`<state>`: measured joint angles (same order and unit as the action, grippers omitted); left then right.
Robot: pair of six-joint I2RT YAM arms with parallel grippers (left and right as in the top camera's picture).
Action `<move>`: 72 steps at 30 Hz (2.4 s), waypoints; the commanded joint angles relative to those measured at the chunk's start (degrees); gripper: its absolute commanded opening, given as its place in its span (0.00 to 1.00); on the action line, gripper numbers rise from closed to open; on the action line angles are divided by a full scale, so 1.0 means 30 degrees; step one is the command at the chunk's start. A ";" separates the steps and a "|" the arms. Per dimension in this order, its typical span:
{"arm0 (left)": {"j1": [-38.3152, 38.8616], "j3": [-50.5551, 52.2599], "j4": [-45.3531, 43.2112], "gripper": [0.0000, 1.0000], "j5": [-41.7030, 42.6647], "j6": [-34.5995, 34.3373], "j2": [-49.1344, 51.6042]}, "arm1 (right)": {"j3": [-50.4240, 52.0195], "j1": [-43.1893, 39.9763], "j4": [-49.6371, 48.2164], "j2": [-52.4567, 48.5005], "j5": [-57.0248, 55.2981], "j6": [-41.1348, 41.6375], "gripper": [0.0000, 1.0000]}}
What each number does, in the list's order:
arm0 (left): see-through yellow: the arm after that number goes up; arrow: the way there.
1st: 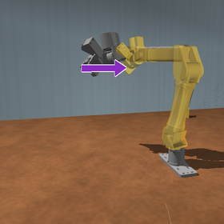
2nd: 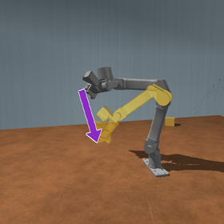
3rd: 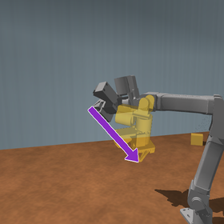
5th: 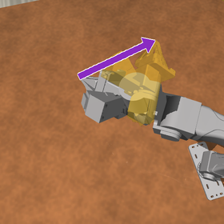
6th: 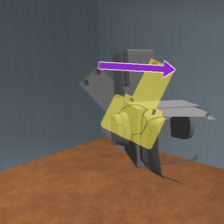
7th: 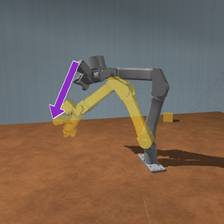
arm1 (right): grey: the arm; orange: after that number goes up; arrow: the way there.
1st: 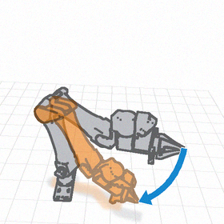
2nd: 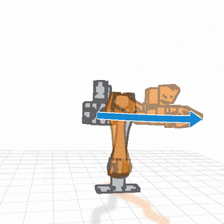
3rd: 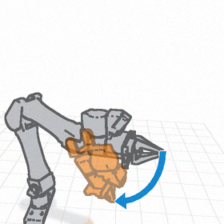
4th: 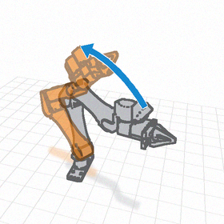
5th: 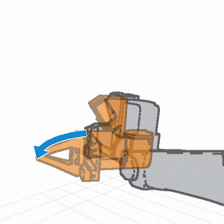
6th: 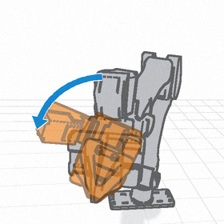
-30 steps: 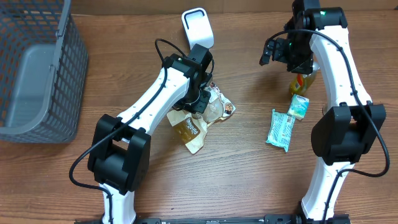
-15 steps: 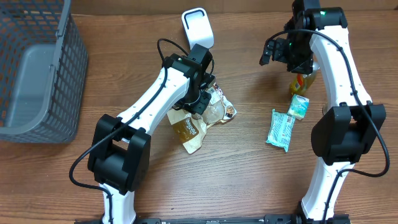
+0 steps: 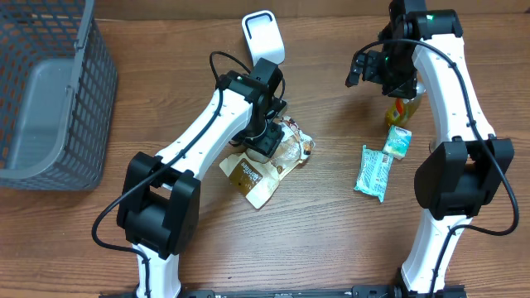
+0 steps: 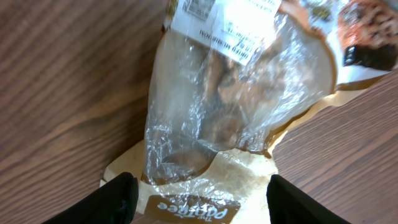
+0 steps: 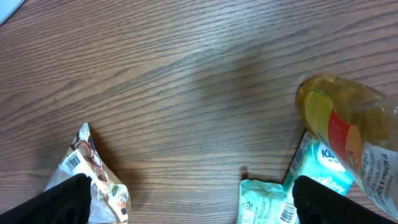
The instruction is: Scan the item barcode
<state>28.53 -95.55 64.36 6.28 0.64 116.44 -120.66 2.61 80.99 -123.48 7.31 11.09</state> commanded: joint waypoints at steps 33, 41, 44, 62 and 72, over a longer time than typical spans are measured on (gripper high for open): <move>0.1632 0.3956 0.0685 0.20 -0.4736 -0.5173 0.0153 | -0.0481 -0.0022 -0.0058 0.0342 0.0102 -0.0095 1.00; -0.0015 0.2790 0.1151 0.04 -0.2069 -0.5508 0.0153 | -0.0481 -0.0022 -0.0058 0.0342 0.0102 -0.0095 1.00; -0.0015 0.2237 0.2025 0.04 -0.0546 -0.5282 0.0153 | -0.0481 -0.0022 -0.0058 0.0342 0.0102 -0.0095 1.00; 0.4189 0.2659 0.2302 0.05 0.1297 -0.4881 0.0153 | -0.0481 -0.0022 -0.0058 0.0342 0.0102 -0.0095 1.00; 0.4481 0.2841 0.1574 0.04 -0.1377 -0.6382 0.0153 | -0.0481 -0.0022 -0.0058 0.0342 0.0102 -0.0095 1.00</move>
<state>42.24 -87.79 70.67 6.39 -16.05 116.44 -120.66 2.61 81.01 -123.48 7.29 11.09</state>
